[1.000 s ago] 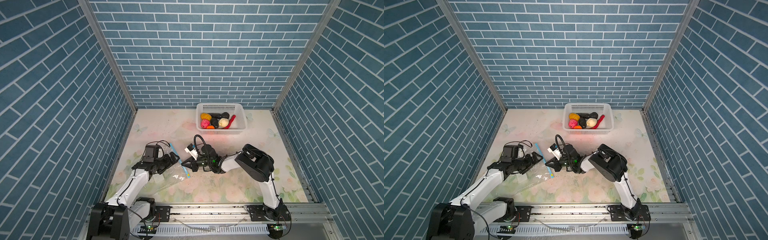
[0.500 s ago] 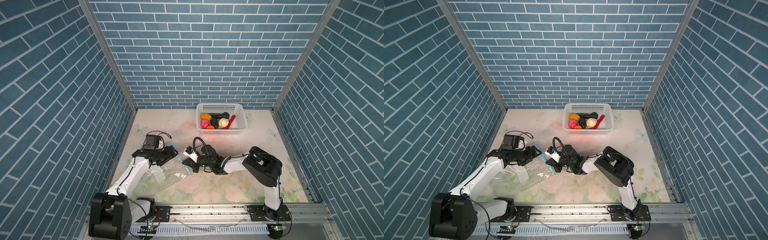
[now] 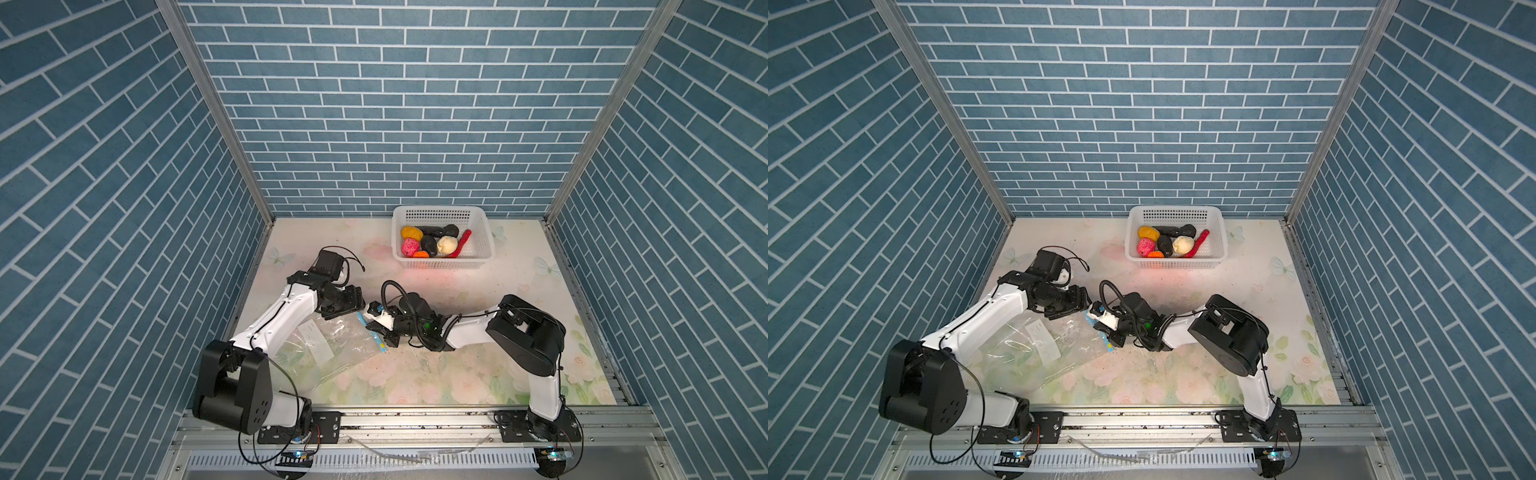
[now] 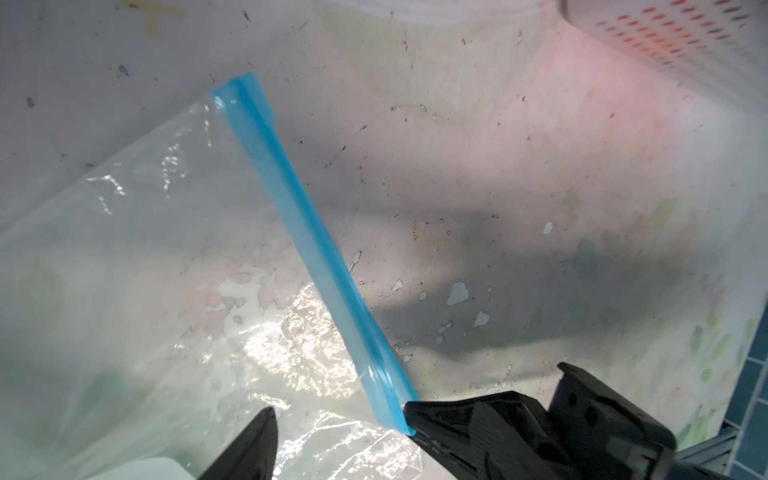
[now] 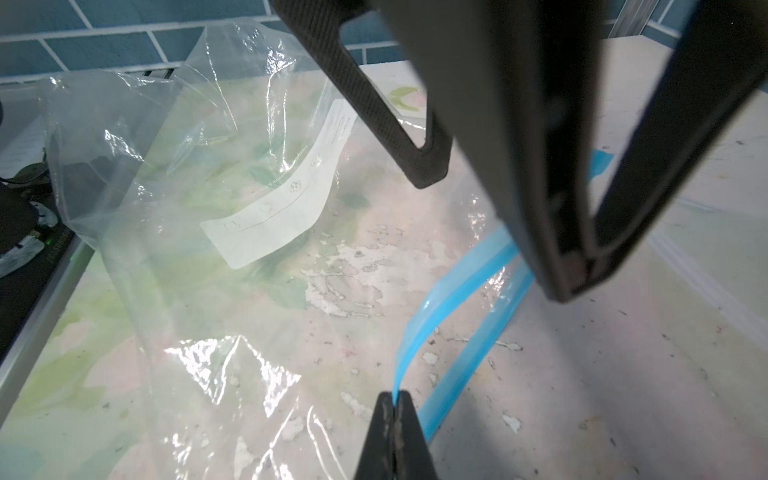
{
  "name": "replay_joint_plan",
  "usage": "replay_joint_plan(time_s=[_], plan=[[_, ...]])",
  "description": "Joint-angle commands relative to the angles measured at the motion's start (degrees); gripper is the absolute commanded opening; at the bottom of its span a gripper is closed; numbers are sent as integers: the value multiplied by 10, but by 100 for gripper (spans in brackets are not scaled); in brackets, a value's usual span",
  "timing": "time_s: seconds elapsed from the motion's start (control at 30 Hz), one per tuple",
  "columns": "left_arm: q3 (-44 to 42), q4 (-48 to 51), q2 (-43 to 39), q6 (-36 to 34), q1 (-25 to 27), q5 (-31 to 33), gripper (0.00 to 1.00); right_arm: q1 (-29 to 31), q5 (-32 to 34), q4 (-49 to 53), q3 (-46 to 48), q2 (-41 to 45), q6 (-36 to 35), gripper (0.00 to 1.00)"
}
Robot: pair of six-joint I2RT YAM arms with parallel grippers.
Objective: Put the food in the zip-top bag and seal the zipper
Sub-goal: 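Lift one zipper edge with the left gripper while the right gripper holds the other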
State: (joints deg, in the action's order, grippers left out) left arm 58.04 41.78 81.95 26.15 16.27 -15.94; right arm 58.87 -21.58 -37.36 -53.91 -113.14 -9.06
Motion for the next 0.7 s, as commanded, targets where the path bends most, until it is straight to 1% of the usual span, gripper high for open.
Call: replay_joint_plan(time_s=[0.0, 0.13, 0.27, 0.37, 0.53, 0.67], plan=[[23, 32, 25, -22, 20, 31, 75, 4, 9, 4, -4, 16, -37, 0], [44, 42, 59, -29, 46, 54, 75, 5, 9, 4, -3, 14, -37, 0], [55, 53, 82, -36, 59, 72, 69, 5, 12, -1, -1, 15, -37, 0], [58, 54, 89, -40, 64, 77, 67, 4, 13, -4, 1, 14, -36, 0], [52, 38, 105, -33, 68, 63, 62, 4, 19, -25, 10, 12, -36, 0], [51, 21, 118, -19, 68, 52, 60, 4, 20, -56, 23, 10, -31, 0]])
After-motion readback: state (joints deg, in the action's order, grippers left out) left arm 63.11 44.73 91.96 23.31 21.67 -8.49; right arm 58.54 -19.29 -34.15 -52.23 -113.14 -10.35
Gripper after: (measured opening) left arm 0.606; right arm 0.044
